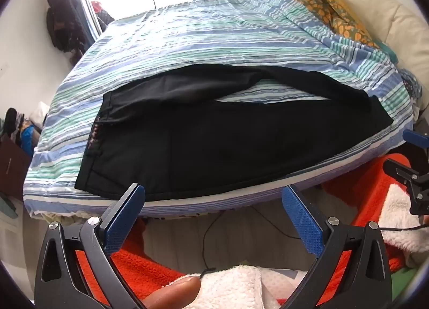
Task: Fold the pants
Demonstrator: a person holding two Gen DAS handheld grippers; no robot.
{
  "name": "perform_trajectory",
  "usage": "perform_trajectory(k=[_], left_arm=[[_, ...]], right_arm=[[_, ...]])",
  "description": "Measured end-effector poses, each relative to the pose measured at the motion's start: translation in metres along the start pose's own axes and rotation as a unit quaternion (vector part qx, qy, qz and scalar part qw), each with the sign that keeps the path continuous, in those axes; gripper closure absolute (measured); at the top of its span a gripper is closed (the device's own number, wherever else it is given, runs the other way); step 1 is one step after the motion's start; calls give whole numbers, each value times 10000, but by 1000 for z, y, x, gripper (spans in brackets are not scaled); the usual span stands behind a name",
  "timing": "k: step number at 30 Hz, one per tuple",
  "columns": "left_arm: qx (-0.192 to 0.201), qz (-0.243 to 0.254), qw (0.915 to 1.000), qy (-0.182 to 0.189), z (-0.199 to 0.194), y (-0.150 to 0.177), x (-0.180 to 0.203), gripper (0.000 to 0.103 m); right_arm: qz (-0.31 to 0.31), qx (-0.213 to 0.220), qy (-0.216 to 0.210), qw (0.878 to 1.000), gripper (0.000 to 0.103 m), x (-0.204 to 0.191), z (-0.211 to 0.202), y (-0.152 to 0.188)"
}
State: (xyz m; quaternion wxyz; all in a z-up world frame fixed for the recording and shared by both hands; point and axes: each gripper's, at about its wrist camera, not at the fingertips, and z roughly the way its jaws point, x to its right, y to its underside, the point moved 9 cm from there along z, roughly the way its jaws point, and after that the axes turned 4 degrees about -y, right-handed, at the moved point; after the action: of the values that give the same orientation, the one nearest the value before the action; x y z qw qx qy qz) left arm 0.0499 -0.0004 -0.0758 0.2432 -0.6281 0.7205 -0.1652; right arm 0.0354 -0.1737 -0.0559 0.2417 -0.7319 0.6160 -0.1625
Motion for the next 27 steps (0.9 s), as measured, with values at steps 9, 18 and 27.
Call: perform_trajectory(k=[9, 18, 27], left_arm=[[-138, -47, 9999, 8, 13, 9, -4, 1], [-177, -59, 9998, -61, 11, 4, -2, 1], [-173, -22, 9998, -84, 11, 3, 0, 1]], right_arm=[[-8, -67, -32, 10000, 0, -4, 10, 7], [-53, -129, -71, 9999, 0, -8, 14, 6], [-49, -171, -61, 9998, 0, -10, 17, 6]])
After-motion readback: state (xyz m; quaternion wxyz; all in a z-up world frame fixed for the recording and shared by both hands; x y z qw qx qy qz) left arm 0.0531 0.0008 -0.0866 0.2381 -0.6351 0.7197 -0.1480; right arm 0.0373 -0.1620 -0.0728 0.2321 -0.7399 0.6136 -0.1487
